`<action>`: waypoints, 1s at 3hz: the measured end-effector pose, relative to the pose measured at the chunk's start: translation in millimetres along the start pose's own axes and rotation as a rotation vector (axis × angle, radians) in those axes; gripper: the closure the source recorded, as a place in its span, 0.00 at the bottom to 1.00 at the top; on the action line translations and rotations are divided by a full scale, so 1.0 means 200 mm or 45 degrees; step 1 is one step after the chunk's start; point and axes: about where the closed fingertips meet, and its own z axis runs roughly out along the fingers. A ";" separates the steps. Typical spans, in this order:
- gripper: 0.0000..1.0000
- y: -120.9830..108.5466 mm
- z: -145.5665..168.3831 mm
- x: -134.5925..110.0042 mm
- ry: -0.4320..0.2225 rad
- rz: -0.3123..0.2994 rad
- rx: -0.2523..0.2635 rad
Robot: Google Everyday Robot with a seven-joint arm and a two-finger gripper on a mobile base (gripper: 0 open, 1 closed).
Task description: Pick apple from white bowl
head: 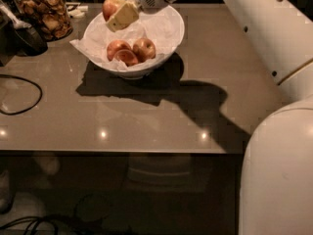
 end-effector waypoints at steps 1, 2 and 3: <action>1.00 0.07 -0.05 -0.09 0.013 -0.016 -0.021; 1.00 0.17 -0.11 -0.16 0.038 -0.027 -0.069; 1.00 0.23 -0.15 -0.20 0.055 -0.034 -0.098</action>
Offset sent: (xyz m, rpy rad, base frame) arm -0.0620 0.0137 0.0626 -0.0510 0.0480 0.0903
